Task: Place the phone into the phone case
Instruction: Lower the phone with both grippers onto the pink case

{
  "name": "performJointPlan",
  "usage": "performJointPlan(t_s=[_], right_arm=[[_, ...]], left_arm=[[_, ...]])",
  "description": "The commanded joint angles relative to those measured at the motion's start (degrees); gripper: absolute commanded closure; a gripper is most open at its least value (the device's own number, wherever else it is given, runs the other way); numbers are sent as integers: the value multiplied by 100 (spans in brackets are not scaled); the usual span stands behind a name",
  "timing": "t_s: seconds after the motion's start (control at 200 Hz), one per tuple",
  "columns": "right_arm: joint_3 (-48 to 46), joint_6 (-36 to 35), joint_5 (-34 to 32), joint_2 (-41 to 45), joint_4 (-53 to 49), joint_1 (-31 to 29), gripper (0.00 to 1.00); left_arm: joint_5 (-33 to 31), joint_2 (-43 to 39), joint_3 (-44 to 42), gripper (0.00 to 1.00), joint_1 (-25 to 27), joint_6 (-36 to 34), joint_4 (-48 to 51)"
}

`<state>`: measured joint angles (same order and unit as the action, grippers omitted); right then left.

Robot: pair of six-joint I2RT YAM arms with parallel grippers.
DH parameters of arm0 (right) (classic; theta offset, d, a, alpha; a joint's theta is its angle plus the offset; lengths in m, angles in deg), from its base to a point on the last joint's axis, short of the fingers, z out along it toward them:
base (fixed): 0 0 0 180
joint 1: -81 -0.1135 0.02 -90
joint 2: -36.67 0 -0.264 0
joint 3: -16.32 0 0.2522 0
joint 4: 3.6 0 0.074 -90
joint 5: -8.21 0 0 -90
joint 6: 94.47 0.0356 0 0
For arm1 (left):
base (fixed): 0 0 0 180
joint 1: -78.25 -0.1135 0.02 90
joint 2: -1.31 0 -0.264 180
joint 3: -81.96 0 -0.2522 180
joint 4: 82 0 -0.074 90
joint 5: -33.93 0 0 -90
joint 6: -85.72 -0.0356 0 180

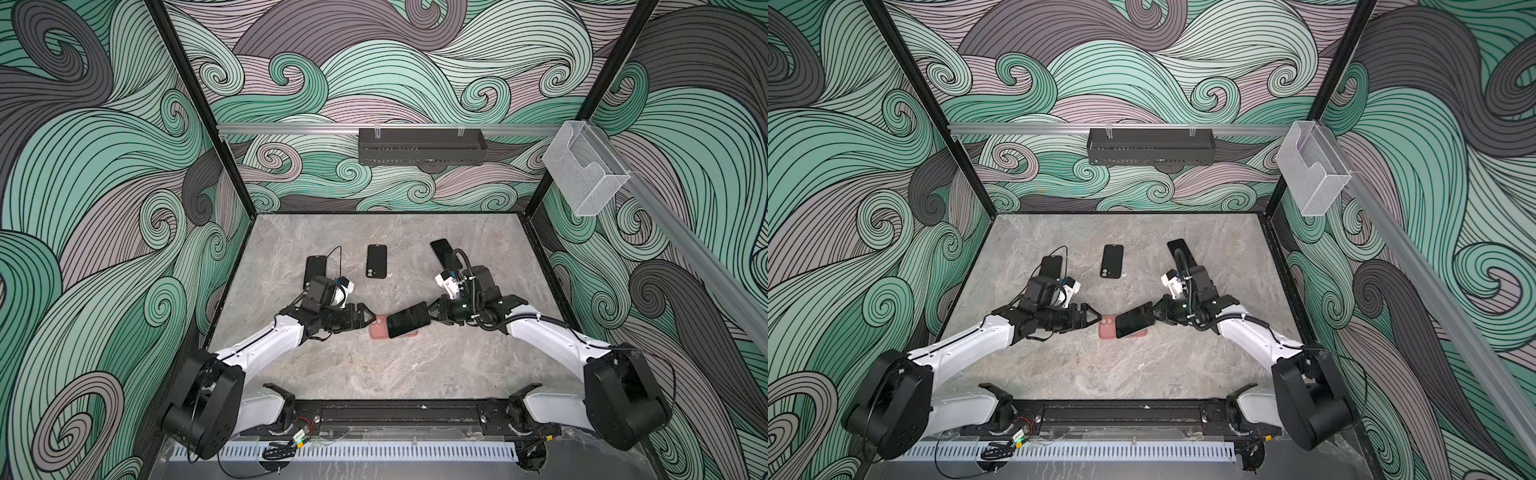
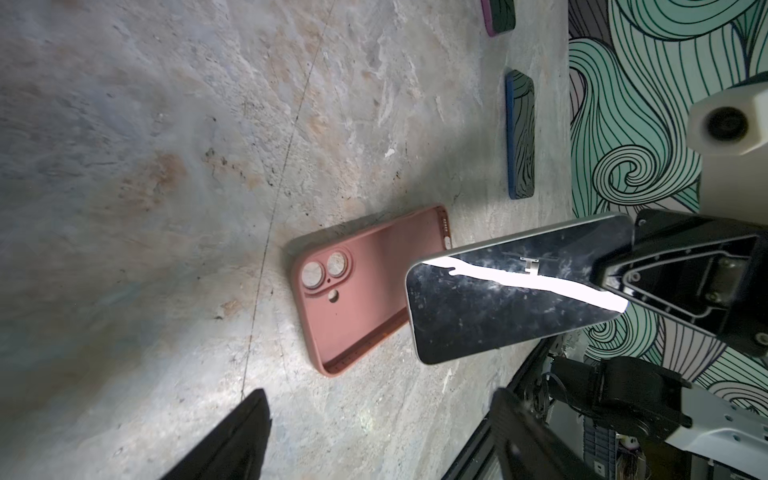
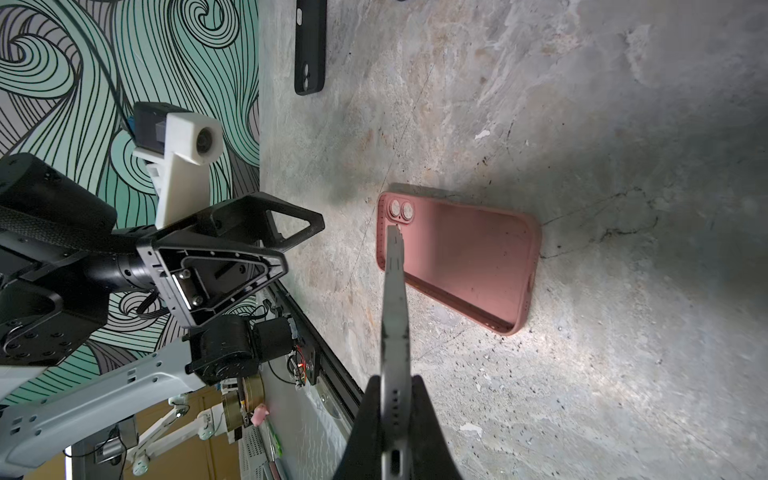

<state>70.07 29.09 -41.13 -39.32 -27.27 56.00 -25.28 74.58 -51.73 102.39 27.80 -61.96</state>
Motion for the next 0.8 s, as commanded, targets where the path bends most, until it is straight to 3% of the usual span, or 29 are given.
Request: performJointPlan(t_s=[0.0, 0.26, 0.795], right_arm=[[242, -104, 270, -101, 404, 26, 100], [299, 87, 453, -670, 1026, 30, 100], [229, 195, 668, -1078, 1266, -14, 100]], left_arm=[[-11, 341, -67, 16, 103, 10, -627], [-10, 1131, 80, 25, 265, 91, -984], [25, 1556, 23, 41, 416, 358, -1511]])
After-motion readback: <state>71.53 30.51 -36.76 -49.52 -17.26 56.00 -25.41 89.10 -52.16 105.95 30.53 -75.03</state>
